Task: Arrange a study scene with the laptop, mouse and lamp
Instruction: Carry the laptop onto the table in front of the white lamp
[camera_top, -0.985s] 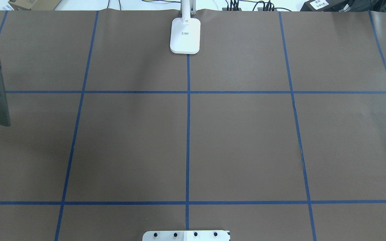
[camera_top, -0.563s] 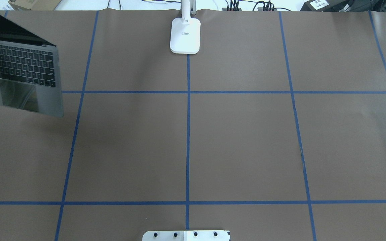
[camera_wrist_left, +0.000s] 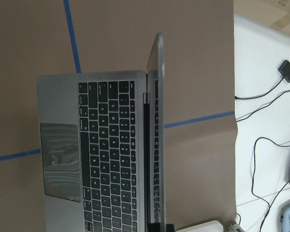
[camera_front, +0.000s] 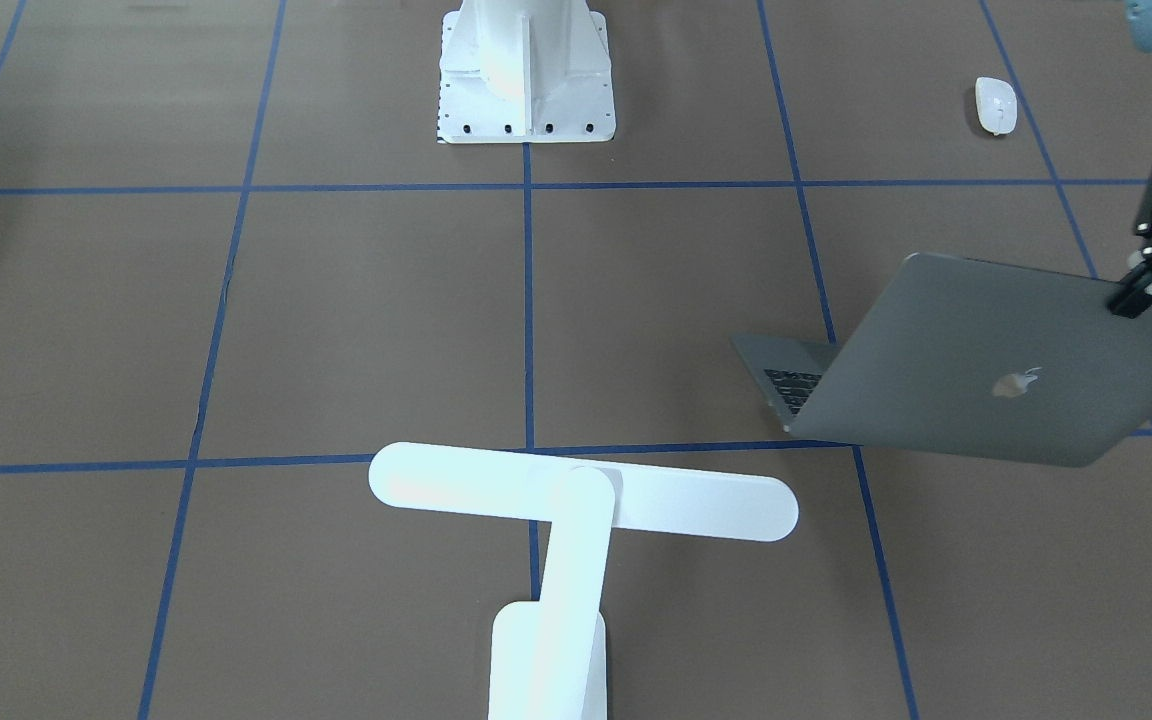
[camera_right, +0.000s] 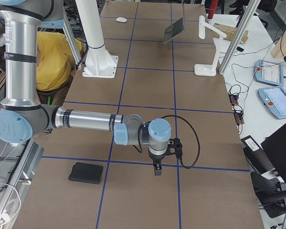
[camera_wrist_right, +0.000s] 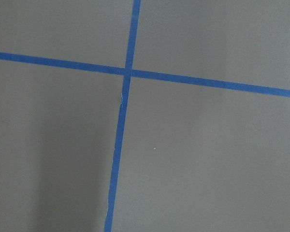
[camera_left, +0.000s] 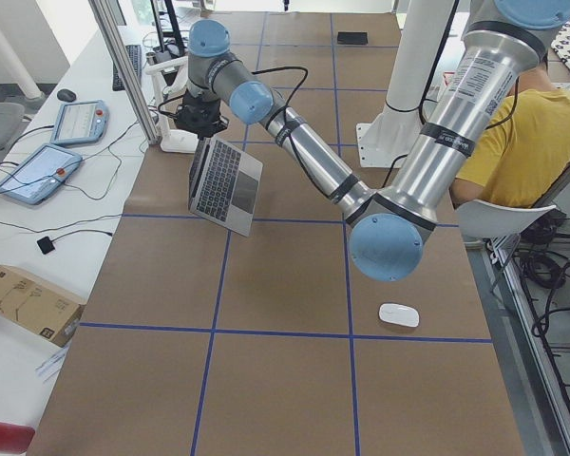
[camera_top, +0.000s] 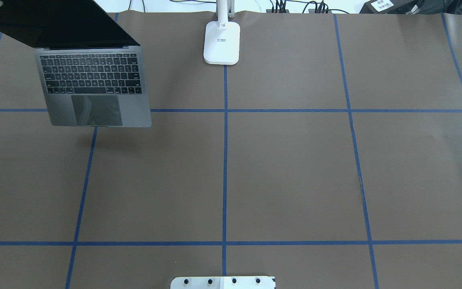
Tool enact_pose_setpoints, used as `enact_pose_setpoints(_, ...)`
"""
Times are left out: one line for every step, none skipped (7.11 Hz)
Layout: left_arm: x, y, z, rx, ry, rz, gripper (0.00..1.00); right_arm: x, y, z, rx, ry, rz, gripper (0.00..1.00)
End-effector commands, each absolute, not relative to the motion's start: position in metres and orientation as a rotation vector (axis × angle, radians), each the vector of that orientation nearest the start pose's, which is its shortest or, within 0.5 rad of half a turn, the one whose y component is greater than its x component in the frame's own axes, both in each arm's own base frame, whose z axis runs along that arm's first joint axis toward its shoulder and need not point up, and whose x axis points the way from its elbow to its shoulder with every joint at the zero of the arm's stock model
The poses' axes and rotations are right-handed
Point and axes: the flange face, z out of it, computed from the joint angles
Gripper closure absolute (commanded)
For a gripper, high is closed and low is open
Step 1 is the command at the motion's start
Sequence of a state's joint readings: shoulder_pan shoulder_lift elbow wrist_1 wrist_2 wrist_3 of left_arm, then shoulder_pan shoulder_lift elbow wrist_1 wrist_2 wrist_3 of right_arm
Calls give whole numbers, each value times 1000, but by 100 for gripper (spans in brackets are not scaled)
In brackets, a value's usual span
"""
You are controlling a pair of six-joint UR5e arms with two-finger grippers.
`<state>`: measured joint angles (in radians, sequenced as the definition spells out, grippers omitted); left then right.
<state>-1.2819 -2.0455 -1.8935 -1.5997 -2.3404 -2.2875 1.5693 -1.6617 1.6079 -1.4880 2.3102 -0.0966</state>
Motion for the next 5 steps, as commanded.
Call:
enact_pose_setpoints(177,-569,201,-539,1051,-1535,100,65,-454,678,62,-741,-104,0)
enact_pose_setpoints(199,-560,187,-544,1061,-1551,100,65,-455,677,65,-741,-105,0)
enact_pose_setpoints(218,-542,176,-533,1072,-1541,100,65,-455,676,66,-745,-106,0)
enact_pose_setpoints(239,-526,170,-523,1077,-1544,100,65,-455,676,66,-745,-106,0)
enact_pose_setpoints(258,-511,167,-499,1062,-1534,100,65,-455,676,66,-745,-106,0)
